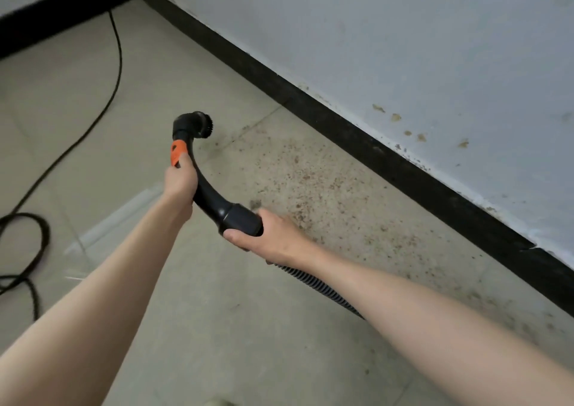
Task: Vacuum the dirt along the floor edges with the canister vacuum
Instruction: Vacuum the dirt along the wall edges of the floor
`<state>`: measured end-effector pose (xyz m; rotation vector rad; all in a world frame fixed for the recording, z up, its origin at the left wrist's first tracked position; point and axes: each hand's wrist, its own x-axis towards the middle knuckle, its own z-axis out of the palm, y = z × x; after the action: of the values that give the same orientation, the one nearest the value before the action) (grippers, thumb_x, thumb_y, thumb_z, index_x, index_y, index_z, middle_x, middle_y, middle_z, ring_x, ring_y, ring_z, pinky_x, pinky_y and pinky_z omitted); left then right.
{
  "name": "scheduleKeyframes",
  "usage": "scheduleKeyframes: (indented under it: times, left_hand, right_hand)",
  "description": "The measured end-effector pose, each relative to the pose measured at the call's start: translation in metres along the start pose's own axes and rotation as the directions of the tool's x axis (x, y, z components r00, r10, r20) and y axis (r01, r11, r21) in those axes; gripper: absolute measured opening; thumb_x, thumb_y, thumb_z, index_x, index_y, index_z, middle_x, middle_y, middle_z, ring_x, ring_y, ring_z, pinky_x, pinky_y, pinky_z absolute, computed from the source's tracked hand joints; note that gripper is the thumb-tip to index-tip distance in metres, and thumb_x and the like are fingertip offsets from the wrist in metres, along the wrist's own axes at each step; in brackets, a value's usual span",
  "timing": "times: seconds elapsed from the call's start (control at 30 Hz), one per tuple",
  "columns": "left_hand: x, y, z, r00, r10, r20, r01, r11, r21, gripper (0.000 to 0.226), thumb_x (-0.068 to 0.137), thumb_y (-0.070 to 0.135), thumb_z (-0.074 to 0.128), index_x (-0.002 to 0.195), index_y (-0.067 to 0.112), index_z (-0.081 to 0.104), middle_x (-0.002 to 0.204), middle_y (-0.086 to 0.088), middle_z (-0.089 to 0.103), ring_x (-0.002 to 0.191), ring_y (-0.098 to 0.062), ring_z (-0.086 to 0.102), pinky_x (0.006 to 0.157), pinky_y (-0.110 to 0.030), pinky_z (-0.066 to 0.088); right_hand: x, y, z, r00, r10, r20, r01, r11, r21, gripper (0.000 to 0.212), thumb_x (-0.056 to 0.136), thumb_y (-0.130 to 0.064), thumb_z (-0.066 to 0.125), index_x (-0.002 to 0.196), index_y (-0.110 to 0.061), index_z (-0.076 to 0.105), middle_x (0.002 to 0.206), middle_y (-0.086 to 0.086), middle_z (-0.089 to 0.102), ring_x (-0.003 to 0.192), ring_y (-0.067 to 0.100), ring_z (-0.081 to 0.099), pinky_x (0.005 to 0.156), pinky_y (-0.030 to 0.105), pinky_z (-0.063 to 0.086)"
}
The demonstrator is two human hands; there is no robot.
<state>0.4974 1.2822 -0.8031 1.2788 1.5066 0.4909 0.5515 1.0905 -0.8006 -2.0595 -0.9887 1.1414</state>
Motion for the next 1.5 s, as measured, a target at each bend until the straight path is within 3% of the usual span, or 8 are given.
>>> scheduleKeyframes:
  times: [0.2,0.3,0.4,0.6,0.83,1.17,1.37,1.5]
  left_hand:
    - [0.008,-0.034,-0.042,0.99,-0.089,-0.113,0.084,0.995,-0.047,0.063,0.097,0.049,0.035,0.143,0.006,0.035,0.14,-0.011,0.046,0.126,-0.029,0.046,0.099,-0.033,0.039]
    - [0.013,-0.033,-0.042,0.99,-0.097,-0.101,0.096,0.995,-0.017,0.063,0.097,0.049,0.035,0.142,0.005,0.035,0.138,-0.013,0.047,0.123,-0.03,0.048,0.097,-0.034,0.04]
    - [0.015,-0.021,-0.031,0.994,-0.083,-0.069,0.086,0.996,0.039,0.062,0.099,0.048,0.032,0.143,0.004,0.033,0.137,-0.013,0.047,0.123,-0.03,0.048,0.099,-0.036,0.04]
    - [0.01,0.0,0.005,0.996,-0.09,0.002,0.089,0.992,0.09,0.059,0.1,0.045,0.028,0.141,0.003,0.034,0.135,-0.014,0.047,0.121,-0.031,0.049,0.099,-0.038,0.042]
    - [-0.004,0.029,0.058,0.99,-0.024,0.142,0.013,0.997,0.079,0.056,0.1,0.041,0.031,0.14,0.001,0.036,0.133,-0.015,0.049,0.116,-0.03,0.051,0.093,-0.035,0.043]
    - [-0.006,0.043,0.116,0.948,-0.02,0.318,0.006,0.999,0.045,0.044,0.097,0.036,0.045,0.127,0.005,0.043,0.102,-0.009,0.049,0.091,-0.023,0.051,0.078,-0.031,0.044]
    - [-0.004,0.039,0.114,0.917,-0.039,0.398,0.018,0.998,0.055,0.04,0.098,0.036,0.043,0.125,0.006,0.044,0.087,-0.003,0.049,0.09,-0.022,0.05,0.084,-0.032,0.045]
    - [-0.005,0.031,0.093,0.906,-0.052,0.42,0.0,0.993,0.121,0.042,0.1,0.037,0.039,0.128,0.007,0.04,0.097,-0.007,0.049,0.093,-0.022,0.049,0.084,-0.032,0.046]
  right_hand:
    - [-0.001,-0.019,0.025,0.996,-0.005,0.093,0.018,0.991,-0.136,0.066,0.08,-0.076,0.049,0.109,-0.017,0.049,0.096,0.004,0.064,0.084,0.025,0.063,0.065,0.033,0.042]
    - [0.002,-0.018,0.025,0.993,-0.007,0.117,0.015,0.998,-0.067,0.064,0.076,-0.073,0.058,0.106,-0.017,0.05,0.098,0.005,0.064,0.078,0.023,0.066,0.064,0.033,0.05]
    - [0.002,-0.014,0.023,0.996,-0.032,0.088,0.03,0.999,0.016,0.058,0.074,-0.067,0.067,0.101,-0.018,0.051,0.093,0.004,0.065,0.067,0.019,0.067,0.062,0.034,0.055]
    - [0.006,0.0,0.007,0.999,-0.01,-0.052,0.008,0.999,-0.048,0.063,0.076,-0.076,0.052,0.102,-0.018,0.053,0.093,0.006,0.067,0.075,0.025,0.067,0.067,0.039,0.057]
    - [0.007,0.018,-0.023,0.981,0.063,-0.181,-0.061,0.998,0.013,0.061,0.078,-0.074,0.051,0.098,-0.017,0.05,0.09,0.007,0.066,0.074,0.028,0.067,0.07,0.044,0.057]
    - [0.017,0.042,-0.058,0.956,0.131,-0.261,-0.136,0.991,-0.003,0.069,0.073,-0.081,0.045,0.1,-0.018,0.049,0.085,0.004,0.063,0.071,0.027,0.066,0.069,0.047,0.058]
    - [0.009,0.035,-0.05,0.945,0.136,-0.298,-0.176,0.978,-0.111,0.063,0.084,-0.074,0.044,0.103,-0.014,0.045,0.083,0.001,0.057,0.072,0.023,0.06,0.059,0.034,0.046]
    - [0.007,0.034,-0.036,0.971,0.128,-0.202,-0.128,0.992,0.009,0.058,0.078,-0.076,0.049,0.088,-0.019,0.047,0.072,-0.001,0.055,0.056,0.02,0.052,0.052,0.034,0.042]
